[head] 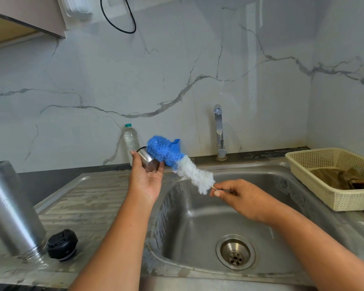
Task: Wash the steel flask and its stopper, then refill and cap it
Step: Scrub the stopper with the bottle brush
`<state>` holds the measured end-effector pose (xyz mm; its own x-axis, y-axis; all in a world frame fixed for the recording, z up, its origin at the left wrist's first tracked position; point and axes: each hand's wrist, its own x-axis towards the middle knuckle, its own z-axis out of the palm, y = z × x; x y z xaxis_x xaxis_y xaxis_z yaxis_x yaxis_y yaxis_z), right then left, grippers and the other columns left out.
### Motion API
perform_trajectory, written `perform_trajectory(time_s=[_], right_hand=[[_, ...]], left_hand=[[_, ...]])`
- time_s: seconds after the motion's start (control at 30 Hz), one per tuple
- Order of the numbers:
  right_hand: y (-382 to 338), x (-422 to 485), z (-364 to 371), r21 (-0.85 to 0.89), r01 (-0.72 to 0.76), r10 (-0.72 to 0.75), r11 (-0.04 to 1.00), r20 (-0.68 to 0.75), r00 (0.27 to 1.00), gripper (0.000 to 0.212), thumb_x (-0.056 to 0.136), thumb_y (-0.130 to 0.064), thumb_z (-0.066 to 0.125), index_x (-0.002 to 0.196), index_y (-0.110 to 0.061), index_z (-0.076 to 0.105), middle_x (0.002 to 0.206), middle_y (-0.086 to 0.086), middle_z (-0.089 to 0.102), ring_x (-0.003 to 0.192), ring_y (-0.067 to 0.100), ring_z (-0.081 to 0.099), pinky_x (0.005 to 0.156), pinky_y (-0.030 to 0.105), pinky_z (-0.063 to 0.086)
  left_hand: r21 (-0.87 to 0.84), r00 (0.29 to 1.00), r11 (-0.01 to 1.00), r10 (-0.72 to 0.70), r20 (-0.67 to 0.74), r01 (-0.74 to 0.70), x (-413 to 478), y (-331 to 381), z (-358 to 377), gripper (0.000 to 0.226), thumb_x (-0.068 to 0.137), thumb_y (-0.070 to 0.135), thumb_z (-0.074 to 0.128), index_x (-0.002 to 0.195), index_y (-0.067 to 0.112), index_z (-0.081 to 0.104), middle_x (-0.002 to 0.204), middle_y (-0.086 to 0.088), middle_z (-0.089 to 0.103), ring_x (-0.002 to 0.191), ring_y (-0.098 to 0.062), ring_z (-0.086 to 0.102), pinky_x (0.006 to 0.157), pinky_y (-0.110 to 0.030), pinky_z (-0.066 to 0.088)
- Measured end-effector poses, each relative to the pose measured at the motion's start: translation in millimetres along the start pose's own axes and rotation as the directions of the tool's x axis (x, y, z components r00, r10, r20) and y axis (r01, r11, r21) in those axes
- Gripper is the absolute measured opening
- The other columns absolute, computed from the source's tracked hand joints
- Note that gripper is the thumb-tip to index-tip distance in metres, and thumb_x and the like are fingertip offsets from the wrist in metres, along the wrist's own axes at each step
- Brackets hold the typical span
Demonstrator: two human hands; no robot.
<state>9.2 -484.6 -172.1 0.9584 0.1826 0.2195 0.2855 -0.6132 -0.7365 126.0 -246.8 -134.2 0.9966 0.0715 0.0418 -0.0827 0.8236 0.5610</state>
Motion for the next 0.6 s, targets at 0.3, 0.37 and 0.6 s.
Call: perform_trajectory(time_s=[0.3,0.37,0.6], right_hand=[[-9.1,-7.8,-5.6,0.023,-0.027,0.026,0.999,0.029,0.999,0.020,0.105,-0.036,0.054,0.098,-0.039,0.073,0.069,-0.020,0.062,0.064,-0.008,0.053,0.077,0.019,0.045],[-12.0,-6.2,-2.5,0.024,-0.022,0.022,0.999,0.011,1.000,0.020,0.106,-0.033,0.053,0.102,-0.036,0.073,0.062,-0.030,0.058,0.062,-0.014,0.053,0.074,0.015,0.040],[-15.7,-9.4,-4.9,0.059,-0.014,0.016,0.998,-0.026,1.000,0.022,0.107,-0.030,0.052,0.113,-0.031,0.072,0.055,-0.037,0.054,0.059,-0.020,0.052,0.062,0.005,0.037]], left_hand=[[0.004,1.000,1.000,0.009,0.017,-0.010,-3.4,-0.9,1.9,0.047,0.102,0.048,0.057,0.129,0.009,0.060,0.128,-0.018,0.071,0.115,-0.031,0.070,0.099,-0.044,0.057],[0.024,0.999,1.000,-0.015,0.043,0.014,-4.0,-3.8,0.4,0.048,0.102,0.048,0.059,0.129,0.009,0.061,0.128,-0.019,0.071,0.114,-0.030,0.071,0.101,-0.043,0.057],[0.029,0.996,0.996,-0.083,0.042,0.082,-1.4,-6.1,0.0,0.060,0.098,0.051,0.064,0.137,0.006,0.058,0.133,-0.020,0.066,0.118,-0.029,0.068,0.104,-0.040,0.054]])
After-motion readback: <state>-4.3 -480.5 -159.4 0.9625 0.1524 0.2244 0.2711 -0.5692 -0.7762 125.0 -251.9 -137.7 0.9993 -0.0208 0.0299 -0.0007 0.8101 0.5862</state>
